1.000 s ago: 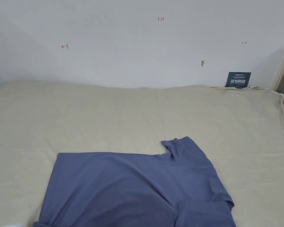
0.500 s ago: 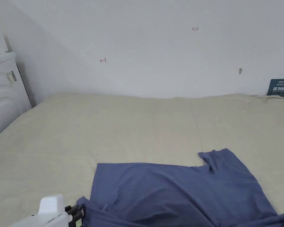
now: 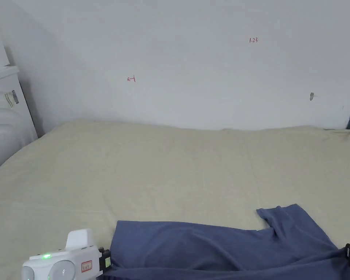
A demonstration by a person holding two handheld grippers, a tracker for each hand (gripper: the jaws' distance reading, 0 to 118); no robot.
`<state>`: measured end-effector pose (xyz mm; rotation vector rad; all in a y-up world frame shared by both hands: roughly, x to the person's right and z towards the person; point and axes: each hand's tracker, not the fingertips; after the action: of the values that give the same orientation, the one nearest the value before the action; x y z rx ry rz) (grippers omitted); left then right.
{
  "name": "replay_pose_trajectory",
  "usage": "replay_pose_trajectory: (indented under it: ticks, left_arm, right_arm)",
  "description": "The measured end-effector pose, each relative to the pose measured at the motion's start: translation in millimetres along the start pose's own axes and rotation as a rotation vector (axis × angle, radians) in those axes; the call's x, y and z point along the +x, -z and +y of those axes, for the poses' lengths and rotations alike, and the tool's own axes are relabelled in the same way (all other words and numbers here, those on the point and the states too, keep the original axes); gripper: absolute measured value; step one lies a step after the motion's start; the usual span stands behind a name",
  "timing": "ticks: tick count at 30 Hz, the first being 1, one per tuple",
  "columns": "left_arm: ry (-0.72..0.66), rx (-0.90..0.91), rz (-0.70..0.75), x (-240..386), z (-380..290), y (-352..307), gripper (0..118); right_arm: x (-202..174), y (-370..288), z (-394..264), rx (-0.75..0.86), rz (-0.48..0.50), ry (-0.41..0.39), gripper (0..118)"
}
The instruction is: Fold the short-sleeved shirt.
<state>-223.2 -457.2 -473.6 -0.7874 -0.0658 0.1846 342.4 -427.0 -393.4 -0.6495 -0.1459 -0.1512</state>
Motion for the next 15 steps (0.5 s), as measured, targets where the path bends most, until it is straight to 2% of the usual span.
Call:
replay_pose_trajectory:
  ticks: [4, 6, 7, 8, 9, 10, 11, 12, 15]
  left_arm:
    - [0.023, 0.008, 0.002, 5, 5, 19, 7]
    - [0.044, 0.012, 0.021, 9, 5, 27, 21]
    - [0.049, 0.015, 0.036, 9, 4, 30, 41]
    - [0.047, 0.018, 0.028, 7, 2, 30, 60]
    - [0.047, 0.021, 0.020, 4, 2, 29, 74]
    - [0.047, 0.022, 0.023, 3, 3, 26, 82]
    - [0.060, 0.049, 0.038, 2, 3, 17, 82]
    - [0.081, 0.088, 0.048, -1, 5, 6, 82]
    - [0.126, 0.161, 0.010, -1, 9, -40, 82]
  right_arm:
    - [1, 38, 5, -0.060, -0.019, -0.021, 5]
    - [4, 47, -1, -0.095, -0.036, -0.032, 5]
    - [7, 50, -5, -0.108, -0.038, -0.018, 7]
    - [10, 50, -9, -0.113, -0.049, -0.002, 14]
    - [13, 48, -13, -0.106, -0.068, 0.006, 35]
    - [18, 42, -17, -0.083, -0.106, 0.023, 72]
    - [23, 36, -18, -0.081, -0.111, 0.032, 91]
    - [27, 26, -19, -0.057, -0.115, 0.041, 96]
    - [36, -19, -16, 0.078, -0.102, 0.051, 96]
